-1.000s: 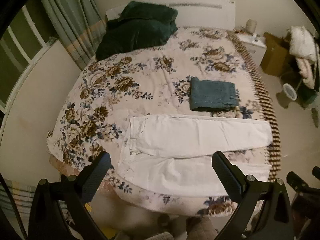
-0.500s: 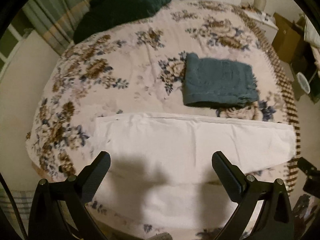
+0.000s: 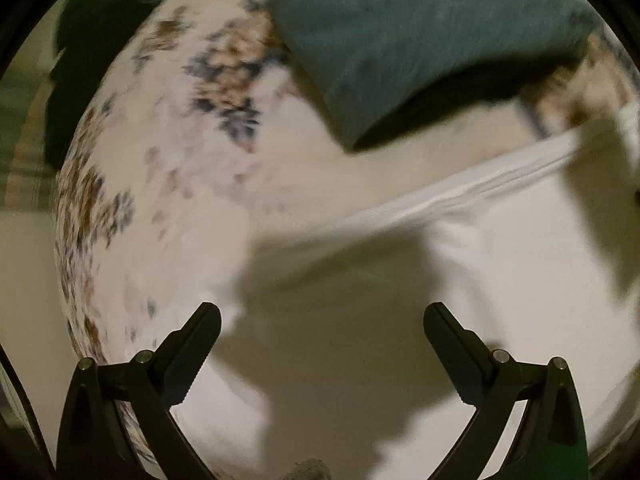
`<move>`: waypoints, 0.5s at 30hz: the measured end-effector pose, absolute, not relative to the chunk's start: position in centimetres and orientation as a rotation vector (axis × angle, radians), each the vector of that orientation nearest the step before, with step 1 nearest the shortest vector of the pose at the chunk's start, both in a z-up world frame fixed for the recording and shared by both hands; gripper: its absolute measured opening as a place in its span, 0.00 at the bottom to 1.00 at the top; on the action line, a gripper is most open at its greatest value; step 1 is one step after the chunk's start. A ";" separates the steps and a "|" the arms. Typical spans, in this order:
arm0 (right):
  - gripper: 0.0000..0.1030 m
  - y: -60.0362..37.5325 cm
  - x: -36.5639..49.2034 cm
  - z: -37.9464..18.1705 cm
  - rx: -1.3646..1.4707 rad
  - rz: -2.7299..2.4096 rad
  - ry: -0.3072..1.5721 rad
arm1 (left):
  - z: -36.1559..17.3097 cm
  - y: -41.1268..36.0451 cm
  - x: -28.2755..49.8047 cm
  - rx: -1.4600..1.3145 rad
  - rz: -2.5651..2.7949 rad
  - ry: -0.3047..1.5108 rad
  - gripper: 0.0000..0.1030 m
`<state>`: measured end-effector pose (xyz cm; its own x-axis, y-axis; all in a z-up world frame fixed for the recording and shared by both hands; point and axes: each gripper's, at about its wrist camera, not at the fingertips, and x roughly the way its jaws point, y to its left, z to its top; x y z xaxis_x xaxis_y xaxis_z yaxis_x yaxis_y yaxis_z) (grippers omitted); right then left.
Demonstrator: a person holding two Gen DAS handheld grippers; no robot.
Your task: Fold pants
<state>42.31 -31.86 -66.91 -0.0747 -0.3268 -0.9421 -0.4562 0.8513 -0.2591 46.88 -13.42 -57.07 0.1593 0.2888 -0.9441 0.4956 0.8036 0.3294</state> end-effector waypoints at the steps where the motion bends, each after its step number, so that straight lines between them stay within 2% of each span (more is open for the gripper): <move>1: 1.00 -31.8 42.8 -68.1 -0.645 0.165 1.689 | -57.9 -13.4 47.4 0.691 -0.197 1.447 1.00; 4: 1.00 -32.0 43.7 -69.8 -0.630 0.254 1.718 | -59.6 -12.8 48.5 0.679 -0.321 1.489 1.00; 5: 0.97 -32.1 43.8 -70.1 -0.618 0.280 1.718 | -59.8 -12.7 48.6 0.669 -0.346 1.494 1.00; 6: 0.91 -32.1 43.8 -70.2 -0.600 0.314 1.714 | -59.9 -12.4 48.9 0.645 -0.393 1.501 0.96; 7: 0.87 -32.1 43.7 -70.2 -0.580 0.334 1.715 | -59.7 -12.1 48.9 0.612 -0.440 1.499 0.82; 8: 0.76 -32.2 43.6 -70.0 -0.551 0.344 1.720 | -59.3 -11.7 49.0 0.576 -0.479 1.495 0.74; 9: 0.57 -32.3 43.5 -69.5 -0.507 0.356 1.716 | -58.7 -11.4 48.8 0.549 -0.511 1.493 0.53; 10: 0.46 -32.4 43.4 -69.0 -0.482 0.351 1.704 | -58.0 -11.1 48.4 0.533 -0.540 1.484 0.38; 11: 0.25 -32.7 43.2 -68.2 -0.441 0.324 1.679 | -57.4 -10.9 48.1 0.531 -0.541 1.475 0.32; 12: 0.14 -32.9 42.9 -67.5 -0.403 0.308 1.665 | -56.7 -10.5 47.7 0.533 -0.538 1.470 0.23; 15: 0.08 -33.5 41.6 -65.6 -0.353 0.267 1.612 | -54.1 -9.1 46.2 0.513 -0.513 1.427 0.14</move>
